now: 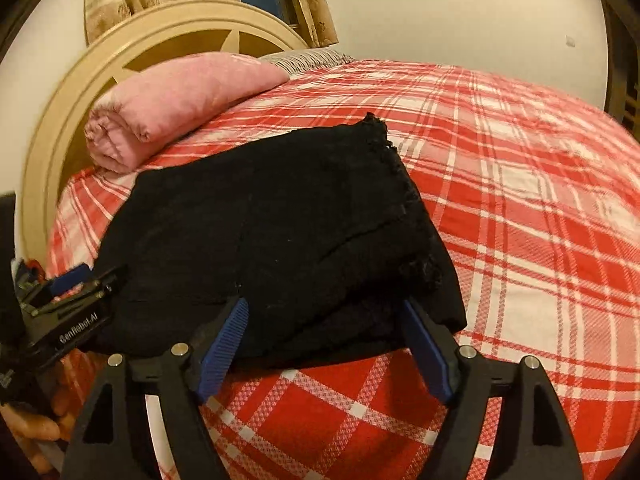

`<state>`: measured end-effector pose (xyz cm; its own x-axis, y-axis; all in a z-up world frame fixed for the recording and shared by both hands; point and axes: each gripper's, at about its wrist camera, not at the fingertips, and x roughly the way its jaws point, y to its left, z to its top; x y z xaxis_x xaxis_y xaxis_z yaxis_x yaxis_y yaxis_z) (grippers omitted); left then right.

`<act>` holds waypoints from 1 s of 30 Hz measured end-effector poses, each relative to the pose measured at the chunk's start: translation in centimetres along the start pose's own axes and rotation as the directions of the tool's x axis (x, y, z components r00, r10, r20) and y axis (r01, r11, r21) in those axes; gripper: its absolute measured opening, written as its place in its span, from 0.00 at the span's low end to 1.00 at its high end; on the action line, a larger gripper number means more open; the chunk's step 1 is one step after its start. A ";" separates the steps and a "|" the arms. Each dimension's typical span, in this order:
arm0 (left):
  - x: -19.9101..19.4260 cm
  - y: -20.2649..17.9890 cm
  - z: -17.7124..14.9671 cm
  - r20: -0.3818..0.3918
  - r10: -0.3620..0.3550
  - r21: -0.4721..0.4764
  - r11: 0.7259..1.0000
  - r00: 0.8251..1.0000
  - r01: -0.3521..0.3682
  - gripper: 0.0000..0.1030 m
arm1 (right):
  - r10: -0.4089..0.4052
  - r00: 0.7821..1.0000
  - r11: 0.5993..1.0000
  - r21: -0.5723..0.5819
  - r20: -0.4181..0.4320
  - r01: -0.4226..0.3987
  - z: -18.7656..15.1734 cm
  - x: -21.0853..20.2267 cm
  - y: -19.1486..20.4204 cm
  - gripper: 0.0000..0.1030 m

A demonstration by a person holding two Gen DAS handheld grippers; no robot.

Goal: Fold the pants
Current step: 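Lay the folded pants down and open both grippers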

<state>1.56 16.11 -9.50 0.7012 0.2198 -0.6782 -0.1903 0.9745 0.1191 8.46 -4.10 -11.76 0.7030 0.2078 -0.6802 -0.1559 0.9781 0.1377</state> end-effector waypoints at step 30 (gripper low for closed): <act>-2.5 2.3 -1.1 -0.089 -0.032 -0.036 0.999 0.995 0.029 0.89 | -0.063 0.996 0.991 0.117 -0.063 0.070 -1.2 -2.0 0.0 0.80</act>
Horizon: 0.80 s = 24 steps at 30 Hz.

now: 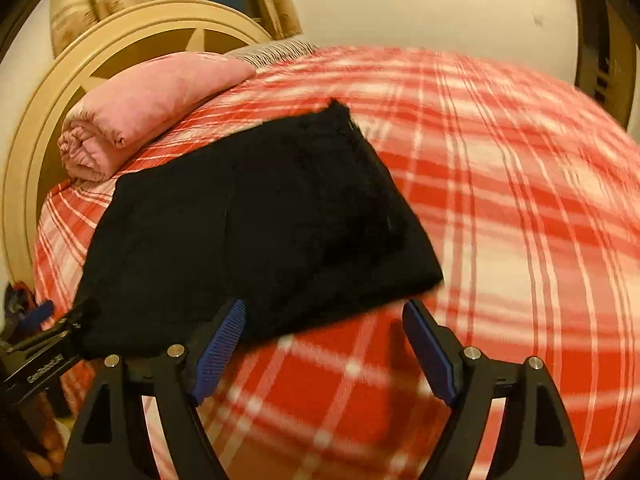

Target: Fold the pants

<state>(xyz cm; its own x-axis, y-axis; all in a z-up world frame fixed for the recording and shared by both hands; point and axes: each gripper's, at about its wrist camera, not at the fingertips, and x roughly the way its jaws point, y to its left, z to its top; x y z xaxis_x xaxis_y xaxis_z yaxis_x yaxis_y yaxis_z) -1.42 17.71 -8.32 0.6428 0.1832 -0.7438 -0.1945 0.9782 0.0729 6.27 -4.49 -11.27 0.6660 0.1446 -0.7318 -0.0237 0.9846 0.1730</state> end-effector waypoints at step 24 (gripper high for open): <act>-13.4 -1.1 -4.4 0.236 -0.052 0.093 0.995 0.970 0.031 1.00 | -0.058 0.971 0.992 -0.092 0.231 0.082 -5.4 -15.2 3.1 0.82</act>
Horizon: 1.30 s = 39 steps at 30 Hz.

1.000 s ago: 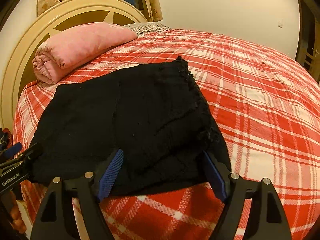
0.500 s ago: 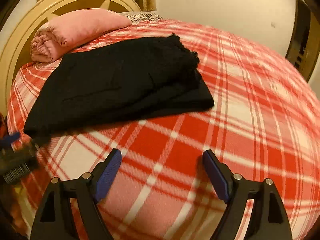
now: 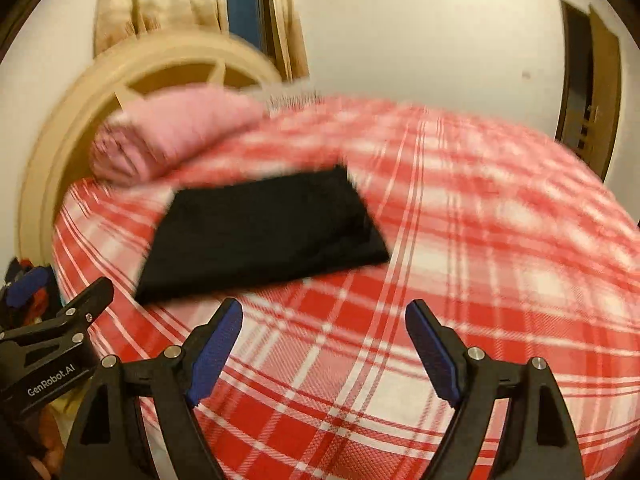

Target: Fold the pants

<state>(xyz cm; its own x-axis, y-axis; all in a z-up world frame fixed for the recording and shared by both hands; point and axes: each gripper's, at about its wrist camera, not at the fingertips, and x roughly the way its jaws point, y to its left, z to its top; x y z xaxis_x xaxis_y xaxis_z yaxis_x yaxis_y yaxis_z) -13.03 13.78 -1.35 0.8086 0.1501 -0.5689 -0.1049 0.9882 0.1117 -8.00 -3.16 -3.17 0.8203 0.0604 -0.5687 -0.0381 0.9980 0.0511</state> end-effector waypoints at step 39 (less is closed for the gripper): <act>-10.2 0.5 2.7 0.247 0.006 -0.001 1.000 0.969 -0.006 1.00 | 0.020 0.944 0.996 0.075 0.328 -0.047 1.4 -13.4 0.2 0.86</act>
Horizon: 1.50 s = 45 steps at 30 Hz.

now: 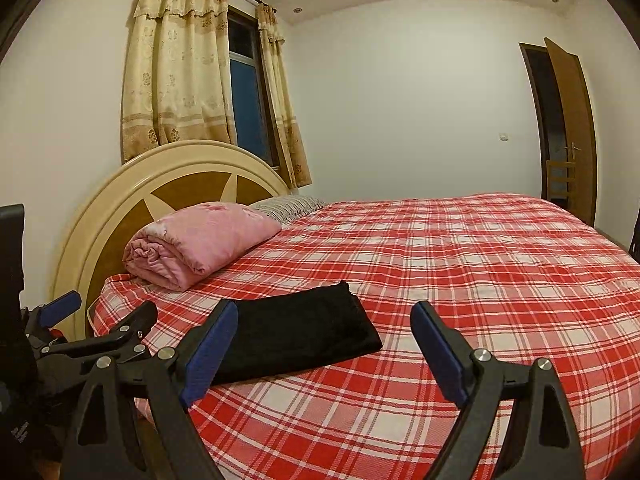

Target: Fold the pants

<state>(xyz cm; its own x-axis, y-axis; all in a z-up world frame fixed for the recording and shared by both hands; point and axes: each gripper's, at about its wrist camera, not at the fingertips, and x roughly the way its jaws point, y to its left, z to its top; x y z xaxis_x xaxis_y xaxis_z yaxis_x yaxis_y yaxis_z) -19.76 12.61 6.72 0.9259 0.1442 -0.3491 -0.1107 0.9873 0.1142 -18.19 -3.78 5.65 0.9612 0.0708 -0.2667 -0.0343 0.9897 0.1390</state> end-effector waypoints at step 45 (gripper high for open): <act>1.7 0.0 -0.3 -0.060 0.040 0.061 0.998 0.997 -0.036 1.00 | -0.013 1.000 1.000 0.024 -0.003 0.013 0.0 0.1 -0.3 0.86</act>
<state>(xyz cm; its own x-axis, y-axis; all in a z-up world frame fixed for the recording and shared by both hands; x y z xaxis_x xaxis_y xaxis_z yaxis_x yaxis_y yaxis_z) -18.31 12.90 5.86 0.8974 0.1873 -0.3996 -0.1222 0.9755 0.1829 -18.11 -4.11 5.62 0.9606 0.0586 -0.2717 -0.0155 0.9873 0.1580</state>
